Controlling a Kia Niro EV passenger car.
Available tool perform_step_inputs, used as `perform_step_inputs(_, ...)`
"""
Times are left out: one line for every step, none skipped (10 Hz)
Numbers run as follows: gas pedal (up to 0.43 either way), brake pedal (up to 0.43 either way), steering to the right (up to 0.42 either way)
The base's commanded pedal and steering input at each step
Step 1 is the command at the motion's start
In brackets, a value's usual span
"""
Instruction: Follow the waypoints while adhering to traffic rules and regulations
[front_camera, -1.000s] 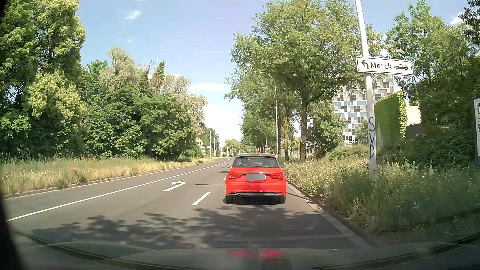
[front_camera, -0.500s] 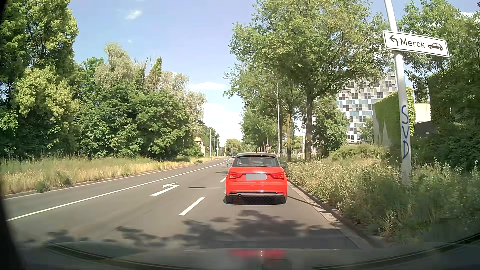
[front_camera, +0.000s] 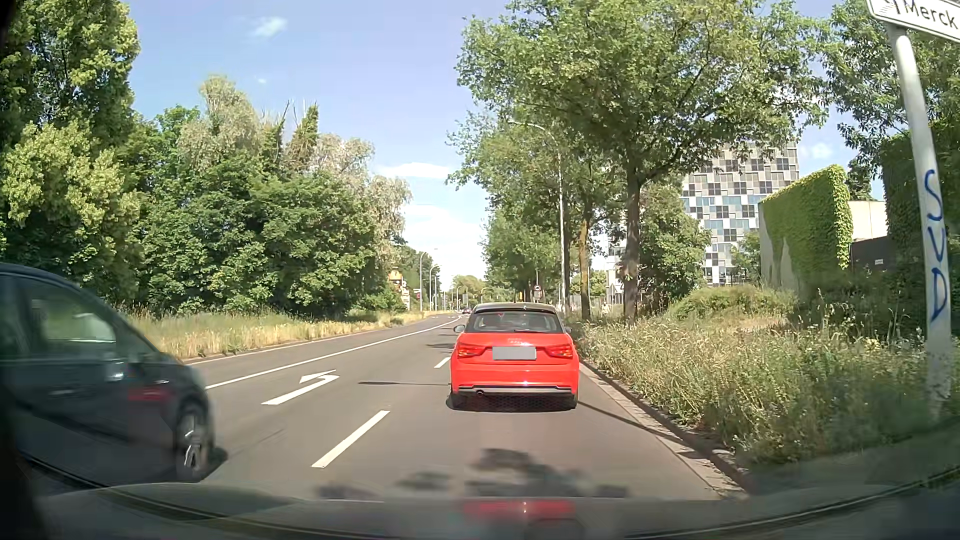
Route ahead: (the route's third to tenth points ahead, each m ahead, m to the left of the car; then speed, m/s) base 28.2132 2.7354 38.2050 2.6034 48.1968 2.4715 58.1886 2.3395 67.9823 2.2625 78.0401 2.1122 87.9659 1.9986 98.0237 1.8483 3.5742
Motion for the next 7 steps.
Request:
perform_step_inputs(0.0, 0.03, -0.001)
perform_step_inputs(0.0, 0.03, -0.002)
perform_step_inputs(0.0, 0.03, -0.002)
perform_step_inputs(0.0, 0.03, -0.002)
perform_step_inputs(0.0, 0.03, -0.002)
perform_step_inputs(0.0, 0.03, -0.002)
perform_step_inputs(0.0, 0.03, -0.002)
